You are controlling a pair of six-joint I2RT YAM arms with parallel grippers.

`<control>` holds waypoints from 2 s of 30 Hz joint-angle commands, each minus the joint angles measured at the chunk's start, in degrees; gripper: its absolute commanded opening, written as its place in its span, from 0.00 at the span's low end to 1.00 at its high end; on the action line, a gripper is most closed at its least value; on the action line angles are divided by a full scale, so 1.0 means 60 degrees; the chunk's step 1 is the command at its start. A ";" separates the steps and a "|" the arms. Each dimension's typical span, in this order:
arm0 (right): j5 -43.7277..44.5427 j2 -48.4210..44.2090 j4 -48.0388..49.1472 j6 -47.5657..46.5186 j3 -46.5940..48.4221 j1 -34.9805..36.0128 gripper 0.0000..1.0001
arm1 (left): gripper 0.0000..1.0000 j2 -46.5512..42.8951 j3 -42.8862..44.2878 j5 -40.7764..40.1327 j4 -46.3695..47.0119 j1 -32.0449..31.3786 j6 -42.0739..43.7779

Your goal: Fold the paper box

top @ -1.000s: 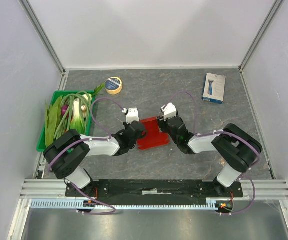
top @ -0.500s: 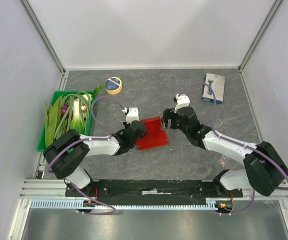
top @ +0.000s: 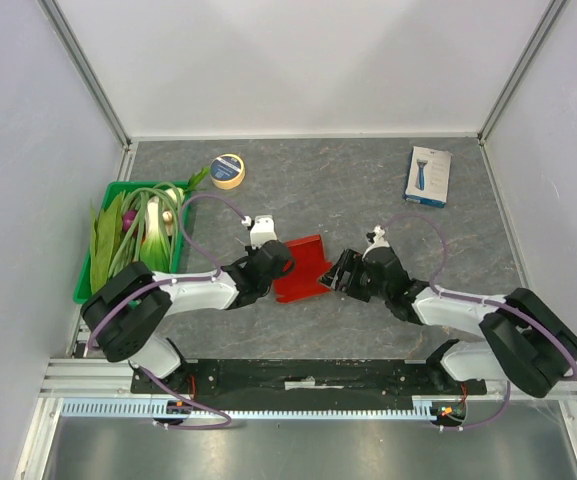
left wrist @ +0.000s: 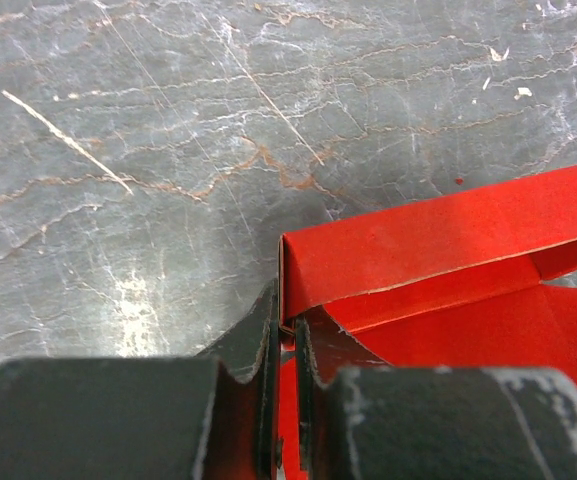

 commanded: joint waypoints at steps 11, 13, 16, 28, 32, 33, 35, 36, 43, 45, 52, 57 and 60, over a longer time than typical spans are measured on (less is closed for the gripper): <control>0.1483 -0.0211 0.0029 0.2091 0.0335 0.1280 0.20 | 0.32 -0.1040 0.0150 0.0742 -0.0484 -0.0013 -0.1274; 0.1659 -0.0386 -0.0951 0.1710 0.0774 0.1251 0.10 | 0.44 -0.1637 -0.0026 0.1429 -0.0383 0.0016 -0.1010; 0.1675 -0.0548 -0.2372 0.0525 0.1579 0.0960 0.04 | 0.57 -0.3127 -0.0918 0.2806 0.0174 0.0104 -0.0614; 0.1321 0.1106 -0.8759 -0.7516 0.7188 -0.0639 0.00 | 0.69 -0.8057 -0.0970 0.6940 -0.2778 0.0368 0.0587; 0.3337 0.2290 -1.0898 -0.8603 0.9251 -0.0639 0.00 | 0.68 -0.7473 0.0439 0.6386 -0.3938 0.0936 0.0603; 0.3605 0.2410 -1.1525 -0.8764 0.9518 -0.0625 0.00 | 0.68 -0.7399 0.0616 0.6282 -0.3985 0.1084 0.0573; 0.3973 0.2542 -1.2013 -0.9057 1.0044 -0.0610 0.03 | 0.67 -0.7500 0.0866 0.6034 -0.3826 0.1638 0.0355; 0.4047 0.2572 -1.2493 -0.9174 1.0236 -0.0552 0.03 | 0.67 -0.7559 0.0867 0.6046 -0.3650 0.1831 0.0324; 0.4092 0.2777 -1.3831 -0.9966 1.1483 0.0063 0.01 | 0.71 -0.6143 0.1247 0.8328 -0.2448 0.3092 0.0791; 0.4236 0.3011 -1.4079 -1.0259 1.1848 0.0514 0.00 | 0.70 -0.5905 0.1219 0.8668 -0.2230 0.3326 0.0443; 0.6153 0.4372 -1.4724 -1.0494 1.2246 0.1894 0.00 | 0.67 -0.6196 0.0135 0.9577 -0.1245 0.3781 -0.0863; 0.7166 0.4622 -1.4900 -1.0260 1.2567 0.2128 0.09 | 0.66 -0.6927 -0.0012 0.9226 -0.1948 0.3869 -0.0658; 0.7343 0.4769 -1.4755 -1.0391 1.2743 0.2407 0.13 | 0.66 -0.7352 -0.0202 0.9021 -0.2023 0.3927 -0.0658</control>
